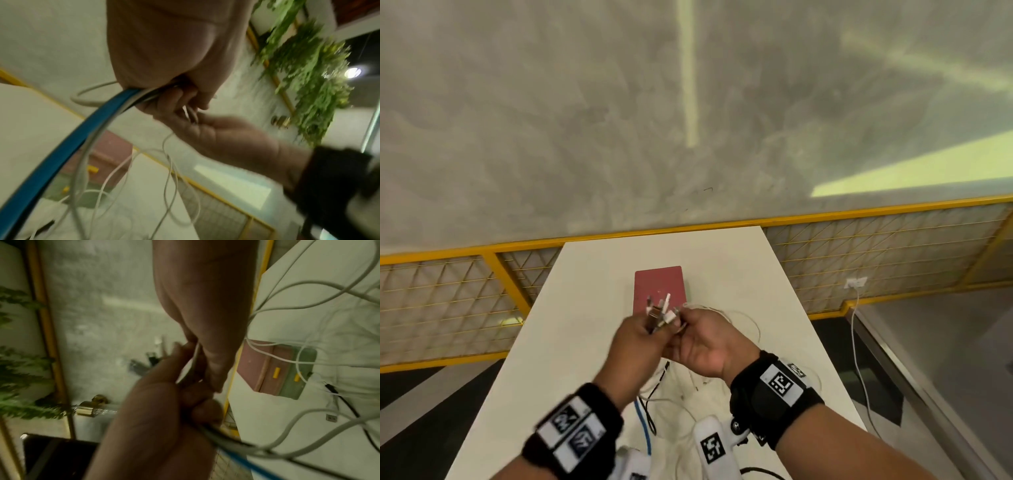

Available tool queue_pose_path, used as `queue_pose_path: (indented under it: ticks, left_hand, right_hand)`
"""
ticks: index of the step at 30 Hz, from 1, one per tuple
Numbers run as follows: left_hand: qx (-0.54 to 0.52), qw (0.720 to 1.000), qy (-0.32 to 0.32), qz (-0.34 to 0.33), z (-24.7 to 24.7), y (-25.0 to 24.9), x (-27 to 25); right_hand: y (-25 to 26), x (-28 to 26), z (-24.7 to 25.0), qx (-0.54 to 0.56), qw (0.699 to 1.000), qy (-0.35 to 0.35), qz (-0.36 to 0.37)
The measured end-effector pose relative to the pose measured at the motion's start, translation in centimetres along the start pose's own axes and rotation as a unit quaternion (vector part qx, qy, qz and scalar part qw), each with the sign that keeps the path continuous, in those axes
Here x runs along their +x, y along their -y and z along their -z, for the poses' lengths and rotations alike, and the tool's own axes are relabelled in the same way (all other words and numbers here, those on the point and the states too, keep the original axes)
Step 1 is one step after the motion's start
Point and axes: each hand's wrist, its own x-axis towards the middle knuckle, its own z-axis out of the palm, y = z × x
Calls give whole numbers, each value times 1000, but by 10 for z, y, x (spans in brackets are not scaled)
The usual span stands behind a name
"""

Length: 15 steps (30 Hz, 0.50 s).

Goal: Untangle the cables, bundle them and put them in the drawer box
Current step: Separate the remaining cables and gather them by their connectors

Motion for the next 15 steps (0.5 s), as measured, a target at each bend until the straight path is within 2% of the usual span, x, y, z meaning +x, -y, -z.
queue_pose_path:
  ticks: [3, 5, 8, 10, 13, 15]
  left_hand:
    - [96, 995, 6, -32, -11, 15, 3]
    - [153, 987, 33, -48, -11, 21, 3]
    - [220, 967, 113, -63, -11, 31, -8]
    - [239, 949, 196, -58, -9, 45, -25]
    - [258, 916, 307, 3, 2, 72, -56]
    - [246, 908, 334, 61, 21, 93, -65]
  right_hand:
    - [-1, -3, 1, 10, 1000, -10, -15]
    - [-3, -2, 5, -20, 999, -27, -35]
    - [4, 5, 15, -64, 994, -72, -42]
    - [19, 11, 24, -63, 992, -105, -29]
    - [41, 13, 35, -22, 992, -123, -24]
    - [45, 13, 37, -30, 992, -124, -22]
